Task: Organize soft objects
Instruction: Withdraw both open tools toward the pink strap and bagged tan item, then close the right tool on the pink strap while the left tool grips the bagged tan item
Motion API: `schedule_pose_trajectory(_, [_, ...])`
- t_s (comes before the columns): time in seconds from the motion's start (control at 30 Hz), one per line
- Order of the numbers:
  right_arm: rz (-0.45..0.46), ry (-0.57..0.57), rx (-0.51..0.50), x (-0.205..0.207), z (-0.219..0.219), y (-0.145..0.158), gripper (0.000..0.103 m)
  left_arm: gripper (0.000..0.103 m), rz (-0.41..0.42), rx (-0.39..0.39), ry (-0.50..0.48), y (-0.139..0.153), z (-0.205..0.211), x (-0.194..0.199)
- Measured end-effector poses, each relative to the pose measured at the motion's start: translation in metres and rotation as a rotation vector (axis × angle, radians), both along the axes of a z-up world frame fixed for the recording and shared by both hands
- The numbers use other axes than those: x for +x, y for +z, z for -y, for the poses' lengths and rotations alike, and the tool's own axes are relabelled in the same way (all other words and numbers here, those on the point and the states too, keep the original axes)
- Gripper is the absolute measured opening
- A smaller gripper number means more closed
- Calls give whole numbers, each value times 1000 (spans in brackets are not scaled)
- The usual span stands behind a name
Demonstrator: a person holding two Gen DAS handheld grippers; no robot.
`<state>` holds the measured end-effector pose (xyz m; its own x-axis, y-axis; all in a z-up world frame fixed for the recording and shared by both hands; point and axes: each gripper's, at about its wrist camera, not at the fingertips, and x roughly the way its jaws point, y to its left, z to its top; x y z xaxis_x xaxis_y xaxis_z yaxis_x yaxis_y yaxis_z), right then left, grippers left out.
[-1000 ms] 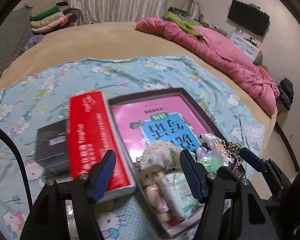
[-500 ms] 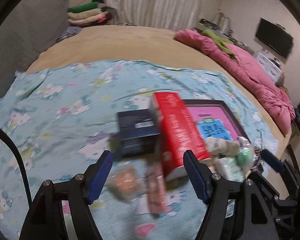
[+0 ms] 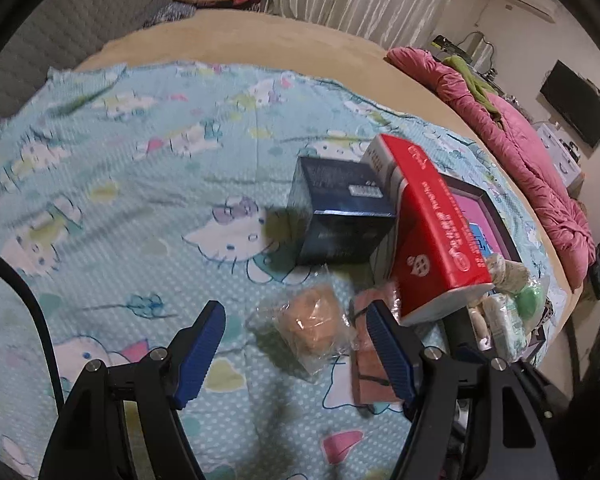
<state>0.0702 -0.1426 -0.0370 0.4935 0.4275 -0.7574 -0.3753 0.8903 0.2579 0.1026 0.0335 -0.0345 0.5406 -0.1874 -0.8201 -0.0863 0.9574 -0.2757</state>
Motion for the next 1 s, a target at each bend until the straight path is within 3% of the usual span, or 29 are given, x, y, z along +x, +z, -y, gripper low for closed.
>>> schedule_pose_trajectory(0.2, [-58,-40,-1,16,-7,-29,75,72,-45,-86,21,-26,-6,10])
schedule_pose_trajectory(0.33, [-80,-19,3,25,-11,-41,49,72,-69,-139,33,-38,-9,16])
schedule_pose_trajectory(0.47, [-86,29,6,26,-17,-48,34,72,-76,-153,26,-46,-5,22])
schedule_pose_trajectory(0.53, [-85,63,13,25,-18,-48,19,72,-82,-162,19,-50,-2,25])
schedule_pose_trajectory(0.57, [-72,80,6,23,-20,-46,18,71,-85,-168,16,-51,-1,26])
schedule_pose_trajectory(0.63, [-43,107,-17,20,-22,-42,16,60,-95,-176,9,-56,4,29])
schedule_pose_trajectory(0.87, [-33,110,-18,15,-13,-37,15,52,-80,-198,20,-58,3,30])
schedule_pose_trajectory(1.0, [2,120,-9,12,-13,-28,15,51,-34,-173,45,-43,-7,18])
